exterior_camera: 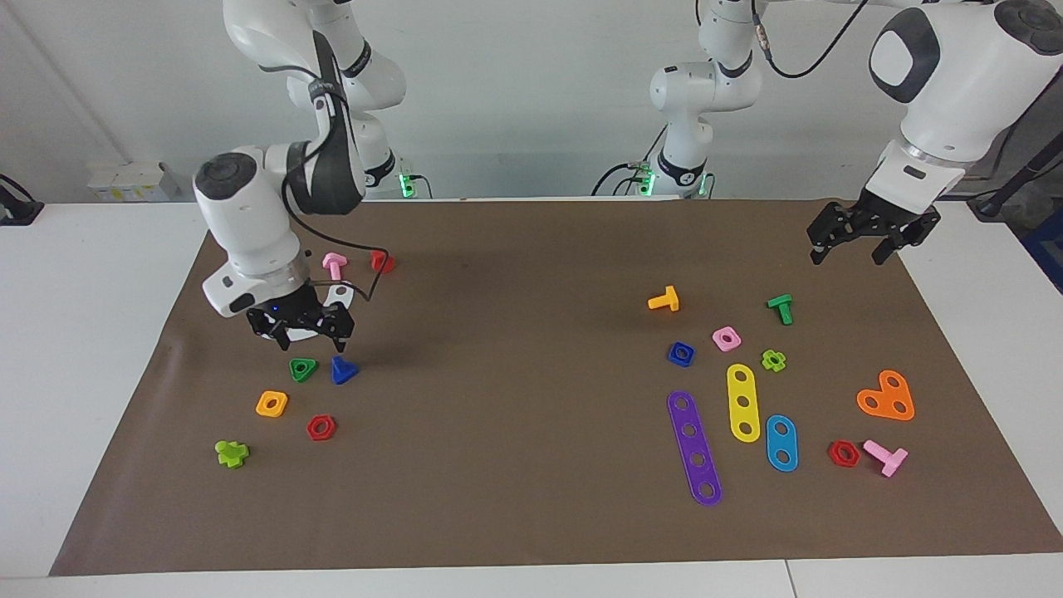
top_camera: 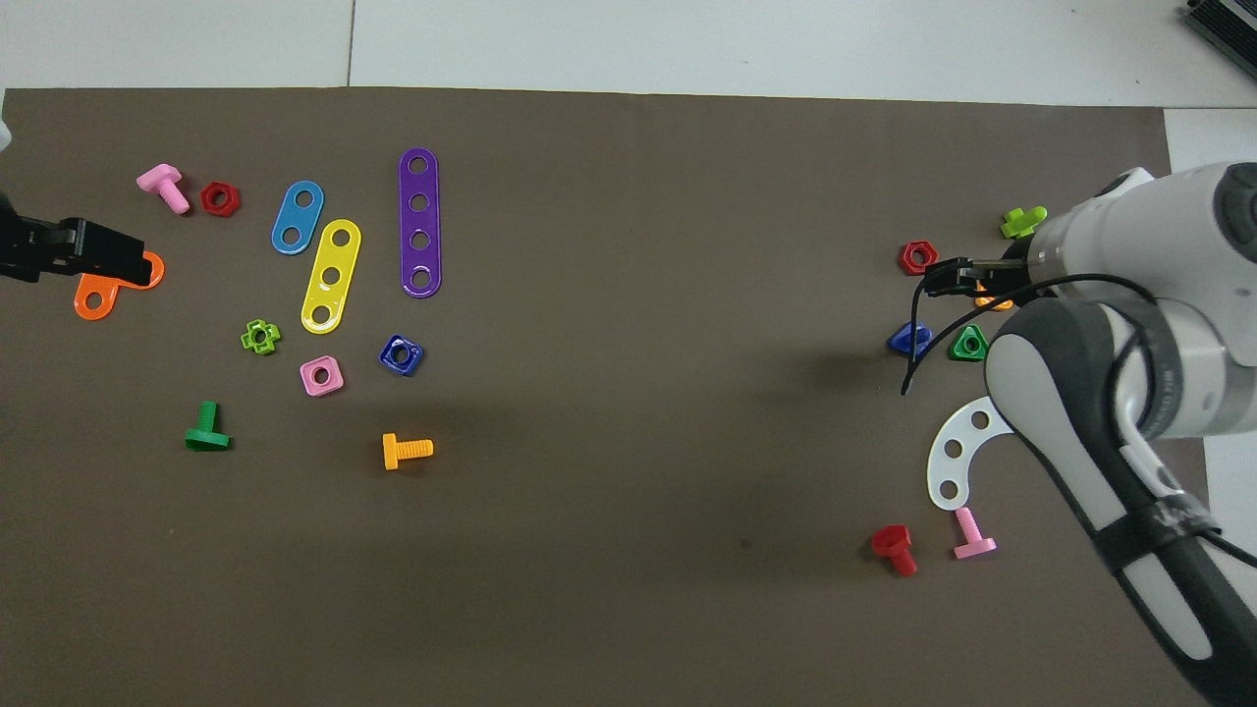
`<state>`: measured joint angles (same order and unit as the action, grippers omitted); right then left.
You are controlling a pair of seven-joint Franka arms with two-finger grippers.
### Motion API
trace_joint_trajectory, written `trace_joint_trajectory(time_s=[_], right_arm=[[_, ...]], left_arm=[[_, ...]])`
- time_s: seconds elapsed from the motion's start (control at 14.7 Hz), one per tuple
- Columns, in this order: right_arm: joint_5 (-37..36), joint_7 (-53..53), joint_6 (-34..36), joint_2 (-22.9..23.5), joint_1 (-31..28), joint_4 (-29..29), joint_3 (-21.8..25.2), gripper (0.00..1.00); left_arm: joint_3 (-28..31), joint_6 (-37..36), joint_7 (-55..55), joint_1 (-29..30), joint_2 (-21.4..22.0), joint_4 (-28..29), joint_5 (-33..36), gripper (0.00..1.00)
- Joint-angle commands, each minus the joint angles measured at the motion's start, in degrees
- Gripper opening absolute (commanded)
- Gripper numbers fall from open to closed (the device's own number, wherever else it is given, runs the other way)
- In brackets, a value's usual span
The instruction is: Unscrew and place screws in storage area
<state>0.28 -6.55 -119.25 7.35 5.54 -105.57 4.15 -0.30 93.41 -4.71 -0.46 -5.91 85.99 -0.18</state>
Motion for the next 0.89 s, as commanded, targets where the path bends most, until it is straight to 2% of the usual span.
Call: trace_joint_trajectory(time_s=[0.0,0.14,0.34,0.41,0.82], right_arm=[[0.8,0.3,9.5,-4.1,-2.6,5.5,-0.5,1.0],[1.2,0.3,16.9,-6.6,-4.1,8.4,-0.4,1.0],[0.6,0.3,29.6,-7.5,-6.2,16.3,-0.4,1.0],[0.3,0.3,31.5,-8.1,-6.2,17.4,-0.5,1.0],[0.0,3.4,31.8,-11.2,-5.3,13.5,-1.3,1.0]], left_arm=[[0.0,0.9,-0.1,0.3,2.0,2.3,-0.3,1.0],[0.0,0.9,-0.1,0.3,1.9,2.3,-0.3,1.0],[0.0,0.8,-0.1,0.3,2.0,2.3,-0.3,1.0],[0.0,0.9,-0.1,0.3,2.0,2.4,-0.3,1.0],[0.0,0.8,-0.1,0.3,1.9,2.3,-0.3,1.0]])
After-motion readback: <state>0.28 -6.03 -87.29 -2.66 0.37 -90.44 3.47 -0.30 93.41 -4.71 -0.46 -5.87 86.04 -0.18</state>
